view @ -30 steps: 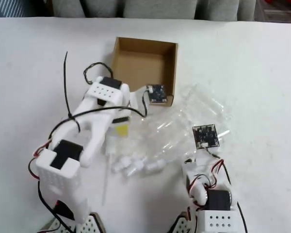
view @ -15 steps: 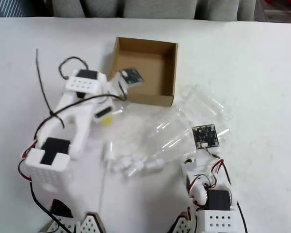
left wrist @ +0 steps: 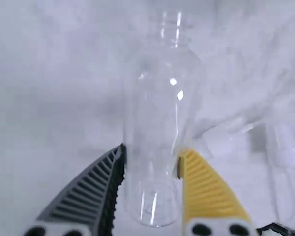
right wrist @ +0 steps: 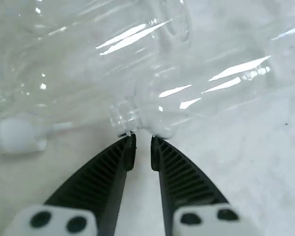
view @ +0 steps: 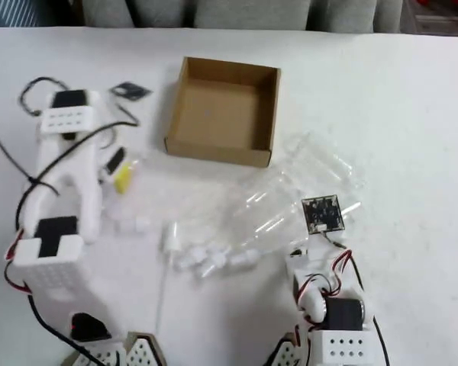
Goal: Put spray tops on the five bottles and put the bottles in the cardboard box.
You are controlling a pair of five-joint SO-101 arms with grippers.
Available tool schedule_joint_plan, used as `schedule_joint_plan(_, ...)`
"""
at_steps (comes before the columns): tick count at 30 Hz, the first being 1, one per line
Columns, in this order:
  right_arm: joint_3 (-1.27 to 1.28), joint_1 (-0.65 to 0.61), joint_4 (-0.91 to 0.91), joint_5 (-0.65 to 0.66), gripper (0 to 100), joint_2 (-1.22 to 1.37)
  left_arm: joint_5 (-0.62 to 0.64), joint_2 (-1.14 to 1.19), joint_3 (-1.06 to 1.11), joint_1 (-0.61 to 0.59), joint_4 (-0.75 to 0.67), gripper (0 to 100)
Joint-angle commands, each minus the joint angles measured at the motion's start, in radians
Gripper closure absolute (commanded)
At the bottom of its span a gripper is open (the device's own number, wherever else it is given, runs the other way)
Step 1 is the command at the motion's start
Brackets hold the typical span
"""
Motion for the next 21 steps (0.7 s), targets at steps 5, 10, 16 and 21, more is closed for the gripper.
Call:
schedule_joint_plan(5, 0.009, 0.005, -0.019, 0.009, 96.7, -0.010, 0.186, -0.018, -0.034, -0.278, -0.124, 94)
schedule_joint_plan(10, 0.009, 0.005, -0.019, 0.009, 96.7, -0.010, 0.219, -0.022, 0.127, -0.283, -0.316, 94)
schedule_joint_plan(16, 0.009, 0.005, -0.019, 0.009, 96.7, -0.010, 0.275, -0.022, 0.201, -0.259, -0.419, 86)
schedule_joint_plan(21, 0.009, 0.005, -0.019, 0.009, 96.7, -0.010, 0.276, -0.024, 0.201, -0.259, -0.419, 68)
